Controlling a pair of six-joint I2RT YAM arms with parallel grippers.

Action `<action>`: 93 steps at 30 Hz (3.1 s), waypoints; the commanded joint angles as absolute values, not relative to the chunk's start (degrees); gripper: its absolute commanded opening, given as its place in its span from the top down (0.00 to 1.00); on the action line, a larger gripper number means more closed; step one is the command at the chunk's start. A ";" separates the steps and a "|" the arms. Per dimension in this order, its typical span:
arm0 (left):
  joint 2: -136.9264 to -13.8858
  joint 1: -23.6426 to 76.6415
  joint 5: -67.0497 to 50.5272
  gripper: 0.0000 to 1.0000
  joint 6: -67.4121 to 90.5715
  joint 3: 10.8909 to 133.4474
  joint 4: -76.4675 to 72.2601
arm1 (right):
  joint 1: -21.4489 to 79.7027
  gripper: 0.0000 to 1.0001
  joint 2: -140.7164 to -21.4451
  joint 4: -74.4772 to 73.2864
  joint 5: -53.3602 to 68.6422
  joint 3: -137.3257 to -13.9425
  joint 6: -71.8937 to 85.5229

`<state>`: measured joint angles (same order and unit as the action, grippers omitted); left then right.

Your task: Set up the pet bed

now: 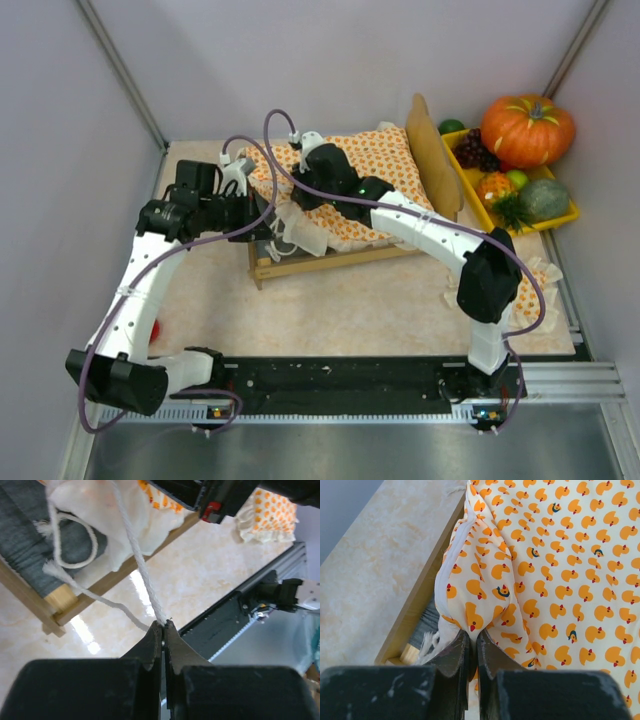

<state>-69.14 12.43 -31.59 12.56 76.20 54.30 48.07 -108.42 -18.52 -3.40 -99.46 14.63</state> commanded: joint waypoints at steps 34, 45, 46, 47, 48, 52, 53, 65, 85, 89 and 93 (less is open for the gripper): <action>-60.73 11.07 -64.97 1.00 24.46 69.51 44.09 | 46.93 0.99 -104.77 -16.61 -3.52 -100.64 15.29; -64.33 11.25 -49.18 0.90 14.77 61.44 53.26 | 46.85 1.00 -104.85 -16.44 -3.16 -100.02 15.64; -64.77 11.16 -46.87 0.79 14.59 61.00 52.91 | 46.93 1.00 -104.94 -16.44 -2.99 -100.02 15.64; -65.47 11.25 -43.54 0.71 14.68 60.74 52.39 | 46.93 1.00 -105.03 -16.44 -2.90 -100.11 15.82; -65.57 11.25 -39.33 0.69 14.50 60.65 51.77 | 46.93 1.00 -104.94 -16.44 -2.90 -100.02 15.82; -64.43 11.25 -30.45 0.33 15.11 60.03 48.52 | 46.93 1.00 -104.68 -16.44 -3.25 -99.76 15.82; -63.64 11.25 -29.11 0.31 15.12 59.94 48.08 | 46.93 1.00 -104.50 -16.44 -3.25 -99.58 15.73; -68.63 11.25 -15.83 0.34 23.11 55.28 24.98 | 46.93 1.00 -103.54 -16.35 -2.72 -98.97 16.17; -76.73 15.99 -11.43 0.49 25.13 44.93 8.90 | 46.93 1.00 -103.45 -16.00 -2.20 -99.40 16.26; -75.32 16.87 -9.15 0.65 27.59 41.93 6.68 | 46.93 1.00 -103.36 -16.08 -2.20 -99.40 16.35; -74.97 16.96 -7.92 0.83 28.39 40.52 5.63 | 46.93 1.00 -103.18 -16.08 -2.37 -99.32 16.17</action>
<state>-76.34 16.67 -11.03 26.68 42.19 7.77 47.33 -106.06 -19.25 -1.83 -98.87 16.56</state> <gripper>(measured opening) 0.283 0.030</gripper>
